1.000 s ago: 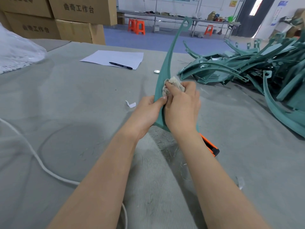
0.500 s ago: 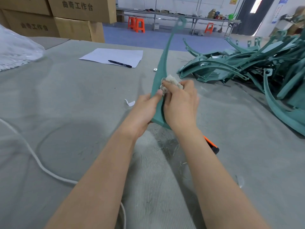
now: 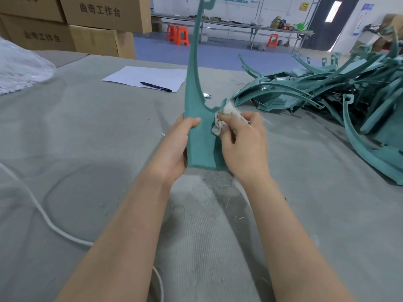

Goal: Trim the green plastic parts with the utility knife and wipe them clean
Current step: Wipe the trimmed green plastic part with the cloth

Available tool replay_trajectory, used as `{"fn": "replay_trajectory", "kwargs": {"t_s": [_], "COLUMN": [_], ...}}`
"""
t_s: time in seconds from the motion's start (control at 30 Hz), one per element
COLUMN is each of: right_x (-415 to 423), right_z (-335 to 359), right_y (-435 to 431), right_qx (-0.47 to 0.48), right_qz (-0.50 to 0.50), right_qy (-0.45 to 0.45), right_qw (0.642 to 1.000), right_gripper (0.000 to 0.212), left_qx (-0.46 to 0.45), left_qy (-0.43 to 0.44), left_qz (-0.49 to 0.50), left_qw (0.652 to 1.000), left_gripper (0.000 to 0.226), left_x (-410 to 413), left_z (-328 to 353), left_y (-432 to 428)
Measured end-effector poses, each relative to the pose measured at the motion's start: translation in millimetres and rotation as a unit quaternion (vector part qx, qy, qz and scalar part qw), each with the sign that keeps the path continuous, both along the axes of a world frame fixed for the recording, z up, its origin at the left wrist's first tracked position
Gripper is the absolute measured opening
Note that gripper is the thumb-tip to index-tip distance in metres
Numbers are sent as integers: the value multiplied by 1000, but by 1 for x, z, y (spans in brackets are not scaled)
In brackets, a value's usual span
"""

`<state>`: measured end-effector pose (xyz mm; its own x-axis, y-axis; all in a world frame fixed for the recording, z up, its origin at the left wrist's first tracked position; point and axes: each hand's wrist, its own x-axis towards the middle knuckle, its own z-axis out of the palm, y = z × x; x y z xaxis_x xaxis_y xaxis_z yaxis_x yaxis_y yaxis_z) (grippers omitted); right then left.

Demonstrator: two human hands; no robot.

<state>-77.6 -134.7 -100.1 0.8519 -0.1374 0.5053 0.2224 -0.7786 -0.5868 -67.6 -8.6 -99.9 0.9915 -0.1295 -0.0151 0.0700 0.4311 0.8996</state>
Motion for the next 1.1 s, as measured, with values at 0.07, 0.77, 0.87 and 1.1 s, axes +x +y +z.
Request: {"fn": "replay_trajectory", "kwargs": {"t_s": [0.07,0.77,0.87,1.1], "right_x": [-3,-18,-20,-11], "right_z": [1,-7,-11,-17], "right_y": [6,41,50,39], "right_qx": [10,-94,-115,-102], "right_qz": [16,57,77,26], "right_qy": [-11,-30,-28,31], "right_qw": [1000,993,990,994], "right_gripper": [30,31,32,35], "left_qx": [-28,-108,-110,-120], "left_qy": [18,16,22,40], "left_qz": [-20,8,29,27], "left_qw": [999,994,993,992], "left_gripper": [26,57,58,65], "left_x": [1,16,18,21], "left_z": [0,-17,-21,-32], "left_y": [1,2,7,-6]}}
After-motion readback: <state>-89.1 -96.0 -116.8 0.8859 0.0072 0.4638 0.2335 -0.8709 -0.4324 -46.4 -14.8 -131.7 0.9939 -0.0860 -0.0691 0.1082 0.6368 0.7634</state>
